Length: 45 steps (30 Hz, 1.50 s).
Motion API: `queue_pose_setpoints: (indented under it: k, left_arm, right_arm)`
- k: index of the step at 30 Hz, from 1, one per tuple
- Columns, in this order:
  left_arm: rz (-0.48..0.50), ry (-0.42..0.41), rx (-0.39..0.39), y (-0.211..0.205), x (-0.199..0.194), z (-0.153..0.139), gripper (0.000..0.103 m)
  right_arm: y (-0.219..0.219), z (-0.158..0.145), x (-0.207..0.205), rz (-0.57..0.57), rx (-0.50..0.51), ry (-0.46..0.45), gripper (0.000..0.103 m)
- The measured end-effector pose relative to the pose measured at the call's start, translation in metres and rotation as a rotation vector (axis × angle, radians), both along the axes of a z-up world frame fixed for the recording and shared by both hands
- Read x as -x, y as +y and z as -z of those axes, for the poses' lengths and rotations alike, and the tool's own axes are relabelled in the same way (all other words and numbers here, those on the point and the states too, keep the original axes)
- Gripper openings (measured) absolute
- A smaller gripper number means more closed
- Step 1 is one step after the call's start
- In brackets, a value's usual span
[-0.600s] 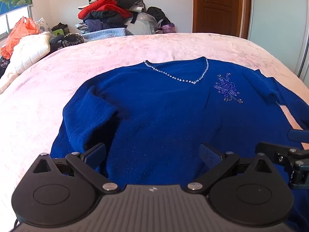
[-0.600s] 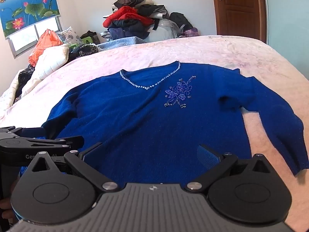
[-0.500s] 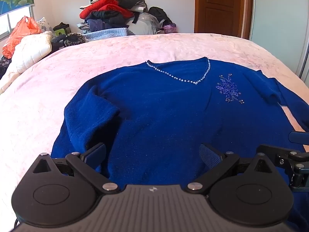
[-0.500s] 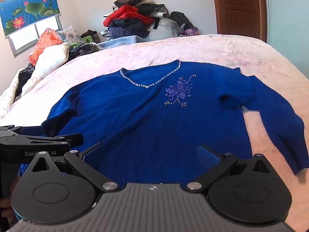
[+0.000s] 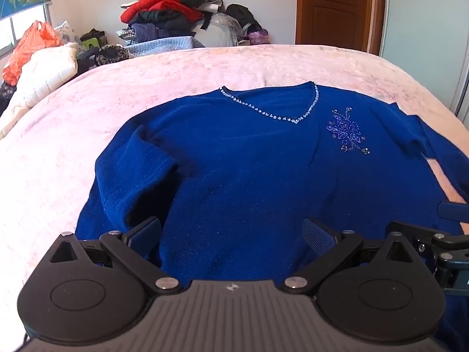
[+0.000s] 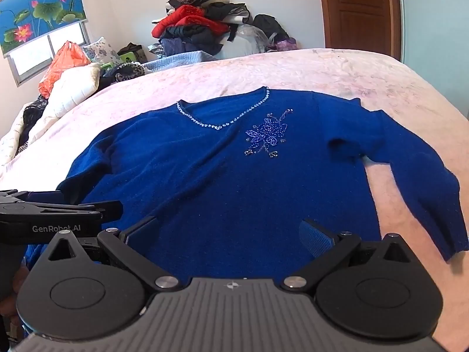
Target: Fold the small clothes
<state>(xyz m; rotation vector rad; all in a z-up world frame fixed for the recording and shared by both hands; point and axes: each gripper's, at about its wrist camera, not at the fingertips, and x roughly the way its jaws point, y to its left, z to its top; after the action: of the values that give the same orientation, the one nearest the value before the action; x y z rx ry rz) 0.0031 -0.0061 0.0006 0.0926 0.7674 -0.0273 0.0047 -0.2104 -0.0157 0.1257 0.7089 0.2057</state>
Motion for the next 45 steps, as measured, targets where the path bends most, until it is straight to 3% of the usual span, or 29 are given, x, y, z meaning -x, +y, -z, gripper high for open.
queue_pose_setpoints:
  k: [4,19,24,29,45]
  left_arm:
    - [0.009,-0.013,-0.029,-0.003,0.001,0.000,0.103]
    - [-0.022,-0.005,0.048,0.008,-0.001,0.000,0.103]
    - [-0.009,0.008,0.029,0.003,-0.001,0.005,0.103]
    - [-0.034,-0.051,0.007,0.003,0.003,0.005,0.103]
    - [-0.031,-0.031,-0.015,0.002,-0.001,0.008,0.103]
  right_arm:
    - [-0.001,0.001,0.000,0.002,-0.001,0.002,0.103]
    - [-0.002,0.002,0.001,-0.003,-0.005,0.005,0.103]
    - [-0.001,0.002,0.002,-0.001,-0.005,0.004,0.103]
    - [-0.001,0.003,0.000,0.001,-0.007,0.007,0.103]
    - [0.003,0.002,0.005,-0.037,0.031,-0.043,0.103]
